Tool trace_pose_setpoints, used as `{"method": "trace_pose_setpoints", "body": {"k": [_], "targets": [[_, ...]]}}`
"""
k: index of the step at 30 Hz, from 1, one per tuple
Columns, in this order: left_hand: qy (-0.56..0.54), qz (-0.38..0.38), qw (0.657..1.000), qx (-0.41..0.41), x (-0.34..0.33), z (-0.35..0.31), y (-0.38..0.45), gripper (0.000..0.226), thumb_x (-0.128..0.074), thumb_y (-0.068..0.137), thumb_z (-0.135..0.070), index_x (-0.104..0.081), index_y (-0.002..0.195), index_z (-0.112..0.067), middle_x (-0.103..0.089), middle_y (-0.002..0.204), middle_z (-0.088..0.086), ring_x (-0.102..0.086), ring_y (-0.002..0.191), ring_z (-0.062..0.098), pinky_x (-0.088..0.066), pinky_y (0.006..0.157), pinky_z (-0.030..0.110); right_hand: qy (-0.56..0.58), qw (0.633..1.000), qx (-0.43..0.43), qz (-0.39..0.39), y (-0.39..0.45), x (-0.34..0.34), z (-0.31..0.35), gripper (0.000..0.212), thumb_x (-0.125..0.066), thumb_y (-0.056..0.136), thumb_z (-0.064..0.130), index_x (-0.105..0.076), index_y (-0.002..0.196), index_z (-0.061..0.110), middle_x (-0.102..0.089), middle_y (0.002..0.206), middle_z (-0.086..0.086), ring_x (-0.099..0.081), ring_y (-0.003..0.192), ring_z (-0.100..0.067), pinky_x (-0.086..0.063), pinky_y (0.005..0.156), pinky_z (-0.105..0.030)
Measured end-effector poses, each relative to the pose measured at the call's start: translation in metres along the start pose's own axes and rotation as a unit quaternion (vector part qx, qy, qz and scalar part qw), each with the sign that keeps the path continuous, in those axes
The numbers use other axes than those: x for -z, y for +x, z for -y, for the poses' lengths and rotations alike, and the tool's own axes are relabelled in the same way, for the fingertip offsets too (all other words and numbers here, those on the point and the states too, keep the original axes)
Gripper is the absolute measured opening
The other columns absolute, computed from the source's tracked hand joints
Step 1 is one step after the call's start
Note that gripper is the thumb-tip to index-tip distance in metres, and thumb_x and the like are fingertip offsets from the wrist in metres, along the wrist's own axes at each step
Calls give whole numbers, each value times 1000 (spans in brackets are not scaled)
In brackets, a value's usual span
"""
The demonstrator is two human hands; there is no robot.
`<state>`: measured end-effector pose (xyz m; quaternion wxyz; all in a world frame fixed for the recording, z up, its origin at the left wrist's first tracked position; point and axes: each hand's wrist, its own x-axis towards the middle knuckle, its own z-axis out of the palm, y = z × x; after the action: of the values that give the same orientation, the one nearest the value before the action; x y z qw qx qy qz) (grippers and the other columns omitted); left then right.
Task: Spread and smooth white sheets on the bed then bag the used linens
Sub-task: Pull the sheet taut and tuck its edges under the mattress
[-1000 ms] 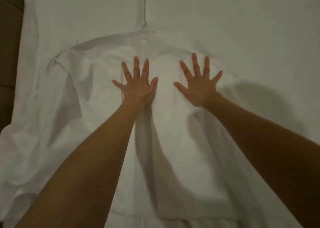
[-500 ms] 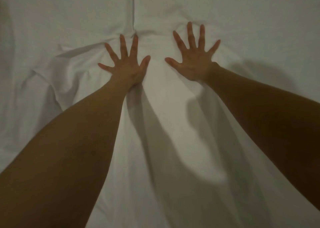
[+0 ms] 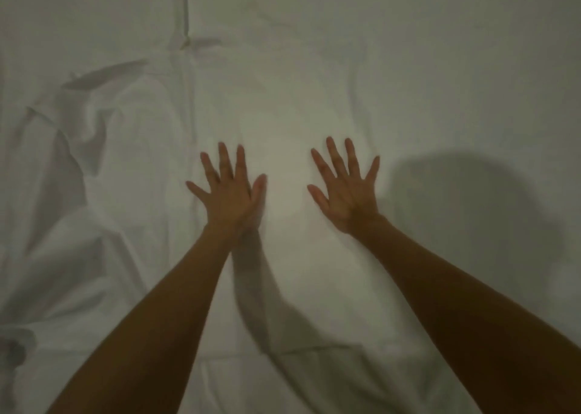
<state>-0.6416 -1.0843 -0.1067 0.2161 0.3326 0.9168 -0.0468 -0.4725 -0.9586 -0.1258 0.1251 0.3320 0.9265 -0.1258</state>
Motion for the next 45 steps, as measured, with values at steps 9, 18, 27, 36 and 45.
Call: {"method": "trace_pose_setpoints", "body": {"k": [9, 18, 27, 36, 45], "targets": [[-24, 18, 999, -38, 78, -84, -119, 65, -9, 96, -63, 7, 153, -35, 16, 161, -3, 17, 148, 24, 10, 110, 65, 0, 998, -24, 52, -111, 103, -10, 65, -14, 96, 56, -24, 152, 24, -20, 160, -7, -19, 146, -32, -11, 108, -69], [-51, -67, 996, -39, 232, -111, -226, 61, -16, 101, -54, -1, 155, -30, 4, 163, -2, 7, 150, 24, 6, 114, 59, 51, 998, 20, -23, -166, 296, -8, 59, -19, 101, 52, -11, 154, 26, -6, 163, 1, 0, 150, -20, 1, 117, -54], [-53, -89, 988, -113, 327, -110, -320, 59, -19, 102, -53, -19, 154, -25, -7, 163, 1, -3, 150, 24, 2, 116, 56, 62, 994, -29, -88, -265, 362, 10, 58, -19, 102, 51, -16, 153, 24, -16, 161, 1, -5, 149, -20, 1, 117, -53], [-19, -121, 969, -214, 367, -205, -376, 60, -18, 101, -54, -19, 154, -26, -7, 163, 1, -4, 150, 26, 0, 117, 57, 18, 991, -125, -51, -357, 335, -45, 105, 29, 72, 73, -21, 151, 25, -18, 160, 0, -8, 149, -22, 1, 115, -57], [-43, -143, 961, -235, 331, -343, -419, 56, -19, 103, -50, -23, 152, -25, -13, 162, 2, -9, 149, 25, -1, 117, 56, 5, 988, -127, -89, -417, 374, -181, 60, -17, 101, 54, -22, 151, 22, -20, 159, -2, -10, 148, -21, -1, 115, -57]]}}
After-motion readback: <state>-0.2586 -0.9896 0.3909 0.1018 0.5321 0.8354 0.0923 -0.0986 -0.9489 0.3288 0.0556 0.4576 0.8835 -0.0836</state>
